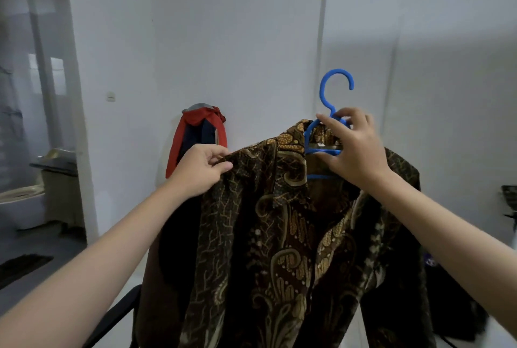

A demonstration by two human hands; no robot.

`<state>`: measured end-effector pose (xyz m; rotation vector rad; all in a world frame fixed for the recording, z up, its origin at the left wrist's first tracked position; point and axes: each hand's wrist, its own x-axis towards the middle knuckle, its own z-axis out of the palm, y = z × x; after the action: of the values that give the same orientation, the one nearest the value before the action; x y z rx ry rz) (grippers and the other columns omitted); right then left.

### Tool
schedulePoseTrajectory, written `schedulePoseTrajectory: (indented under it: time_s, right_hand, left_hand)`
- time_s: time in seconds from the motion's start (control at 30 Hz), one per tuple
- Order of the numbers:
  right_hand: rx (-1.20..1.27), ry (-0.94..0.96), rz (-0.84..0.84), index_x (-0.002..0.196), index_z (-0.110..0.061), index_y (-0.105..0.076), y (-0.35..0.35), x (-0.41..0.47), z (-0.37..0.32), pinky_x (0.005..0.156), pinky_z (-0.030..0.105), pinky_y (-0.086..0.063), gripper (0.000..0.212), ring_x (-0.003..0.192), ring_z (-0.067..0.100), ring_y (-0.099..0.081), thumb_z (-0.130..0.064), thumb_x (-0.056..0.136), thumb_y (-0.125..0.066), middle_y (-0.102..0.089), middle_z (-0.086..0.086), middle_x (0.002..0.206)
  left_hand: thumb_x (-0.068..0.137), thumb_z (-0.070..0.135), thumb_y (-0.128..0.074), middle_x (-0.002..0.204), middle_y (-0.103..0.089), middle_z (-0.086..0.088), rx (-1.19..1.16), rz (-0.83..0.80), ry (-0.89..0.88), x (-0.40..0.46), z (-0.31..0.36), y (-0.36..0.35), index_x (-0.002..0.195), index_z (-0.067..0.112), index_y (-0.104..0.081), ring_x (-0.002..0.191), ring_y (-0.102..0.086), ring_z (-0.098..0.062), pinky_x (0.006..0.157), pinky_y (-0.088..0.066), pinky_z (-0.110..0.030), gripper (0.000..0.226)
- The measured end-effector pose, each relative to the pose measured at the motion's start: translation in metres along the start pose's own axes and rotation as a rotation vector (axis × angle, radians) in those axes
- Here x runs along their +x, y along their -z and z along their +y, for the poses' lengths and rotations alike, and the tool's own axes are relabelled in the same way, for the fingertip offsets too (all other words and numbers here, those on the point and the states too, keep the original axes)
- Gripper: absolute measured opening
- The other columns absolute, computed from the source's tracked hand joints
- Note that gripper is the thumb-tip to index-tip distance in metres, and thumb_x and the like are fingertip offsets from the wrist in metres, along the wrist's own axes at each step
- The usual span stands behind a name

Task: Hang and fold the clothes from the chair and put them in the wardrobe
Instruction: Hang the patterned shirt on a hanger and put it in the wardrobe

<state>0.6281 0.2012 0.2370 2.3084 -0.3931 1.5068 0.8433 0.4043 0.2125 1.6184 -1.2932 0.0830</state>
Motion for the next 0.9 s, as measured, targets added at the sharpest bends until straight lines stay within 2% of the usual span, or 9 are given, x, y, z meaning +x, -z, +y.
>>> schedulePoseTrajectory:
  time_s: [0.1, 0.17, 0.3, 0.37, 0.53, 0.6, 0.73, 0.8, 0.9]
  right_hand:
    - [-0.131, 0.05, 0.025, 0.127, -0.013, -0.059, 0.034, 0.005, 0.017, 0.067, 0.042, -0.049, 0.071, 0.092, 0.039, -0.053, -0.031, 0.063, -0.085, -0.054, 0.022, 0.116]
    - [-0.191, 0.061, 0.033, 0.126, -0.012, -0.059, 0.057, 0.003, 0.032, 0.062, 0.041, -0.05, 0.072, 0.091, 0.04, -0.055, -0.033, 0.063, -0.085, -0.055, 0.023, 0.114]
    - [-0.285, 0.079, 0.007, 0.125, -0.01, -0.06, 0.108, -0.013, 0.063, 0.057, 0.038, -0.05, 0.07, 0.09, 0.041, -0.056, -0.035, 0.064, -0.084, -0.056, 0.023, 0.111]
    - [-0.324, 0.072, -0.022, 0.125, -0.01, -0.06, 0.135, -0.028, 0.081, 0.056, 0.039, -0.051, 0.071, 0.089, 0.04, -0.056, -0.035, 0.064, -0.084, -0.056, 0.023, 0.11]
    - [-0.394, -0.002, -0.093, 0.124, -0.011, -0.061, 0.204, -0.074, 0.136, 0.052, 0.039, -0.051, 0.072, 0.089, 0.039, -0.058, -0.034, 0.06, -0.086, -0.057, 0.021, 0.108]
    - [-0.418, -0.037, -0.117, 0.124, -0.011, -0.061, 0.231, -0.094, 0.157, 0.051, 0.038, -0.051, 0.072, 0.089, 0.039, -0.057, -0.032, 0.06, -0.087, -0.057, 0.021, 0.107]
    - [-0.47, -0.079, -0.145, 0.125, -0.013, -0.06, 0.282, -0.129, 0.196, 0.051, 0.043, -0.055, 0.071, 0.09, 0.039, -0.056, -0.033, 0.062, -0.086, -0.055, 0.019, 0.11]
    - [-0.511, -0.074, -0.127, 0.125, -0.013, -0.06, 0.309, -0.144, 0.215, 0.055, 0.043, -0.055, 0.07, 0.09, 0.038, -0.055, -0.035, 0.063, -0.084, -0.056, 0.018, 0.111]
    - [-0.634, -0.055, -0.111, 0.124, -0.014, -0.061, 0.346, -0.163, 0.24, 0.064, 0.042, -0.051, 0.067, 0.086, 0.037, -0.053, -0.038, 0.065, -0.081, -0.06, 0.016, 0.112]
  left_hand:
    - [0.089, 0.008, -0.059, 0.096, -0.073, 0.0, 0.106, -0.045, -0.127, 0.011, 0.026, -0.009, 0.101, 0.015, -0.071, 0.095, -0.067, -0.015, 0.094, -0.05, -0.04, 0.019]
    - [0.091, 0.009, -0.057, 0.101, -0.069, 0.008, 0.172, -0.064, -0.199, 0.017, 0.044, -0.019, 0.111, 0.015, -0.069, 0.099, -0.062, -0.01, 0.097, -0.047, -0.035, 0.024]
    - [0.09, 0.002, -0.056, 0.085, -0.056, 0.023, 0.162, -0.102, -0.3, 0.022, 0.087, -0.051, 0.11, 0.014, -0.07, 0.086, -0.056, -0.001, 0.089, -0.043, -0.025, 0.028]
    - [0.088, -0.001, -0.057, 0.087, -0.062, 0.017, 0.102, -0.118, -0.308, 0.02, 0.109, -0.074, 0.107, 0.014, -0.071, 0.089, -0.06, -0.006, 0.086, -0.044, -0.022, 0.028]
    - [0.089, 0.0, -0.056, 0.079, -0.061, -0.003, -0.058, -0.228, -0.317, 0.007, 0.163, -0.138, 0.103, 0.026, -0.063, 0.06, -0.052, -0.001, 0.059, -0.04, -0.009, 0.031]
    - [0.09, -0.001, -0.053, 0.075, -0.061, -0.003, -0.073, -0.307, -0.345, 0.0, 0.185, -0.169, 0.093, 0.026, -0.066, 0.059, -0.049, -0.009, 0.056, -0.038, -0.011, 0.031]
    - [0.086, 0.007, -0.063, 0.057, -0.057, 0.005, -0.144, -0.365, -0.338, -0.013, 0.224, -0.228, 0.08, 0.025, -0.072, 0.043, -0.038, -0.004, 0.049, -0.031, -0.012, 0.022]
    - [0.08, 0.012, -0.072, 0.056, -0.057, -0.002, -0.188, -0.405, -0.32, -0.017, 0.241, -0.255, 0.077, 0.029, -0.072, 0.047, -0.04, -0.009, 0.054, -0.034, -0.019, 0.017]
    - [0.078, 0.007, -0.073, 0.059, -0.066, 0.007, -0.249, -0.462, -0.313, -0.022, 0.269, -0.295, 0.079, 0.027, -0.073, 0.06, -0.055, -0.024, 0.067, -0.045, -0.031, 0.021]
